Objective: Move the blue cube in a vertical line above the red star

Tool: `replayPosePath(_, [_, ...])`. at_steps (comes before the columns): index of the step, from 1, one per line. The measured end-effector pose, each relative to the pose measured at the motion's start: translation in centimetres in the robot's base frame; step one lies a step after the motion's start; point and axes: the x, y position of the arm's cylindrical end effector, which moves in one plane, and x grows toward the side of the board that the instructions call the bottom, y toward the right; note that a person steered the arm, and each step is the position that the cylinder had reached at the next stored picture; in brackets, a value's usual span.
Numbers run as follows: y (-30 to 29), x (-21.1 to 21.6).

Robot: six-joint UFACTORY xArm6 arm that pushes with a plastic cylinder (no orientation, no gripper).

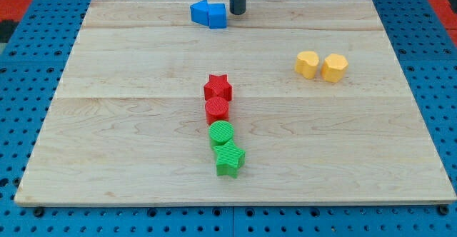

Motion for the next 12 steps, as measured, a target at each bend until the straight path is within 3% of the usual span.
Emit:
replayPosePath(1, [-3.1,-0.3])
replayPosePath(3, [-1.7,7.0])
replayPosePath(5, [-3.2,4.1])
replayPosePath(6, [-5.8,5.0])
replayPosePath(8, [-4.4,13.8])
replayPosePath(9, [-4.3,13.5])
replayPosePath(10, [0.6,13.8])
replayPosePath(11, [3.4,21.2])
replayPosePath(12, [2.5,23.1])
